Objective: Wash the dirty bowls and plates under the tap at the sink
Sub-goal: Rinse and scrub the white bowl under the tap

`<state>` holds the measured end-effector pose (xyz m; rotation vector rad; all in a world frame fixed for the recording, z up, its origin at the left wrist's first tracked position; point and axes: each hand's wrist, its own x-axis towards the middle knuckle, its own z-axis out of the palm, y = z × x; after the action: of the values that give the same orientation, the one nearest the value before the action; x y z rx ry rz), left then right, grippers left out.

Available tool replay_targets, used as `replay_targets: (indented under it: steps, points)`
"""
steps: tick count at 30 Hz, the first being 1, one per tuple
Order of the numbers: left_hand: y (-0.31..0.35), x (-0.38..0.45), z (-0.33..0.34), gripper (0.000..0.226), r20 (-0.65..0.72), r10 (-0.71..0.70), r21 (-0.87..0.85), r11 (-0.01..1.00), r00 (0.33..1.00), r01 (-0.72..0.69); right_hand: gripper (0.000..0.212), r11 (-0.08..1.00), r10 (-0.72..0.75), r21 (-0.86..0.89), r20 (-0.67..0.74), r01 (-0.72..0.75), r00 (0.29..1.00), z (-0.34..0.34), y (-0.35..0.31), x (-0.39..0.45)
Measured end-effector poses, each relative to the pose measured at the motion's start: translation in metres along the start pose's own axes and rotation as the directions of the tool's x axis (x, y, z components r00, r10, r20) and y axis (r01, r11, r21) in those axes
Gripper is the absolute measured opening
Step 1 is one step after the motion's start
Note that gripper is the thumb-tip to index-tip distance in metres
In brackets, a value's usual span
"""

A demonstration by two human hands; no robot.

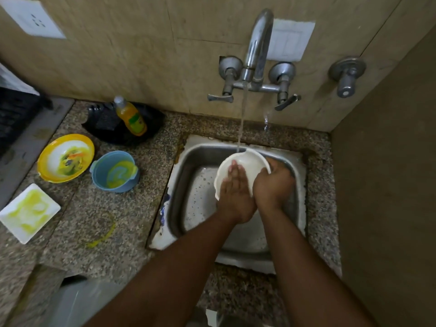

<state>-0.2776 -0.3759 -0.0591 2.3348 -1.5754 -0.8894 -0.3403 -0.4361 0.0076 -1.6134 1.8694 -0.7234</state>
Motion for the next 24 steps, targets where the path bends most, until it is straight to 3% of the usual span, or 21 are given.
replay_targets:
  steps: [2,3,6,9,11,13,17,19,21,24]
  points:
    - [0.009,-0.006,0.006,0.097,0.056,-0.12,-0.06,0.991,0.991,0.123,0.038,0.999,-0.039,-0.01,0.002,0.039,0.999,-0.001,-0.005,-0.001]
    - [0.011,-0.007,0.006,0.096,0.076,-0.107,-0.087,0.99,0.991,0.113,0.04,0.998,-0.062,-0.015,0.013,0.062,0.998,-0.002,-0.007,-0.001]
    - [-0.001,-0.009,-0.002,0.075,0.021,0.176,-0.166,0.971,0.984,-0.17,0.041,0.996,-0.093,-0.003,0.07,0.093,0.993,-0.005,-0.008,0.003]
    - [-0.037,0.004,-0.027,0.067,0.047,0.469,0.096,0.877,0.882,-0.471,0.031,0.996,-0.056,0.074,0.12,0.047,0.991,0.002,0.004,0.005]
    - [-0.059,0.015,-0.044,0.069,0.062,0.568,0.346,0.759,0.821,-0.552,0.03,0.992,-0.036,0.128,0.164,0.015,0.986,0.006,0.007,0.002]
    - [-0.068,0.016,-0.052,0.072,0.031,0.57,0.454,0.724,0.821,-0.52,0.033,0.98,-0.013,0.197,0.201,-0.027,0.979,0.009,0.006,0.002]
    - [-0.057,0.001,-0.045,0.084,-0.161,0.323,0.418,0.878,0.933,-0.232,0.037,0.944,0.048,0.309,0.207,-0.112,0.977,0.018,0.0,0.011]
    - [-0.054,-0.005,-0.056,0.077,-0.167,0.24,0.428,0.891,0.956,-0.149,0.034,0.896,0.109,0.402,0.213,-0.188,0.971,0.02,-0.002,0.023]
    - [-0.059,-0.013,-0.071,0.057,-0.235,0.322,0.471,0.863,0.917,-0.183,0.032,0.807,0.201,0.502,0.262,-0.311,0.944,0.02,-0.005,0.038]
    - [-0.064,-0.021,-0.094,0.039,-0.452,0.476,0.391,0.866,0.755,-0.312,0.032,0.62,0.228,0.643,0.4,-0.449,0.888,0.023,-0.011,0.058]
